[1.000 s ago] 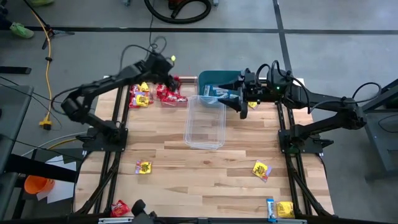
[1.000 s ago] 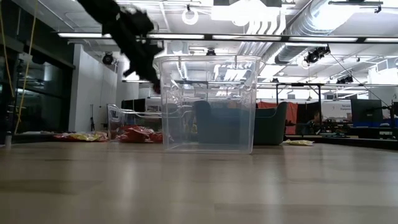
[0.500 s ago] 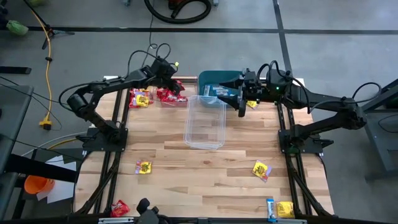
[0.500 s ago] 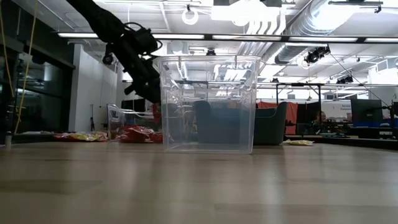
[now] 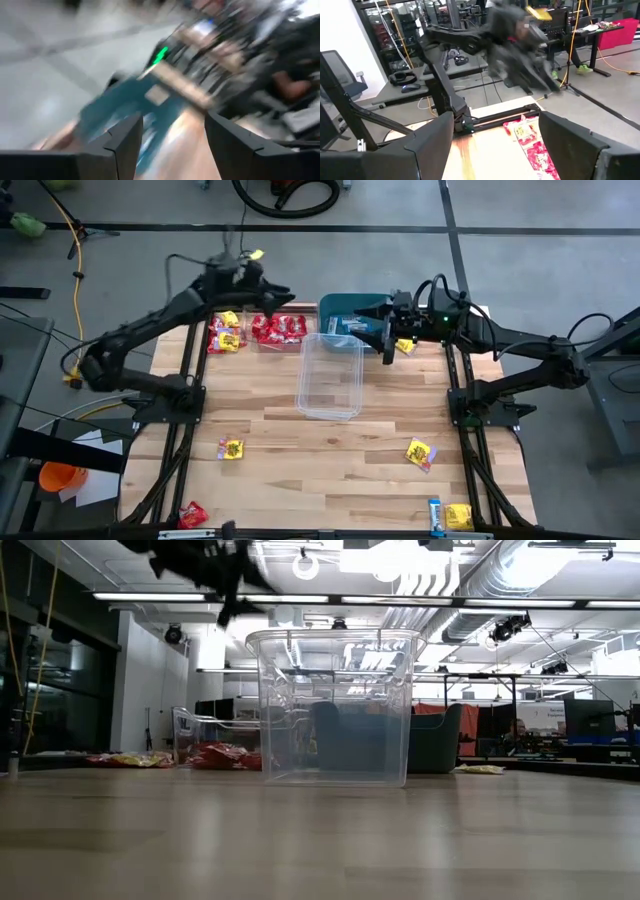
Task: Sort candy
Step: Put the red candy into the transparent bin
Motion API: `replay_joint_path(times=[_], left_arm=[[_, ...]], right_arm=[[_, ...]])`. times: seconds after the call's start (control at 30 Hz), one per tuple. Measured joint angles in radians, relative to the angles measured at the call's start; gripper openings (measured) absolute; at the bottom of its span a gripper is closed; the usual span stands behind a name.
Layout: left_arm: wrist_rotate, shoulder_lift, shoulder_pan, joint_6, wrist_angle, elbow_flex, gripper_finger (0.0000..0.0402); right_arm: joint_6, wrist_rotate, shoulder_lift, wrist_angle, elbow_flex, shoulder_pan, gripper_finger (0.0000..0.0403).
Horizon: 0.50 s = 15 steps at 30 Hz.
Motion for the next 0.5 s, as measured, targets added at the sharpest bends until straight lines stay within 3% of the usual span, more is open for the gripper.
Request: replay_joint_path(times=[0.27,0.43,0.5], left_arm=[[0.018,-0.217,-0.247,0.093,0.299,0.000,0.0202],[0.007,-0.244,-0.458,0.215,0.316,-0.005,0.0201],[-0.054,-0.237,-0.530,0.240,0.316,-0.032,0.0199]], right_arm=[[0.010,0.000,0.000,0.026,0.000,-0.004,0.0288],[0.035,-0.009,0.000,0.035,0.000,-0.002,0.0288],[0.034,-0.011,0.000,0.035,0.000,0.007,0.0288]])
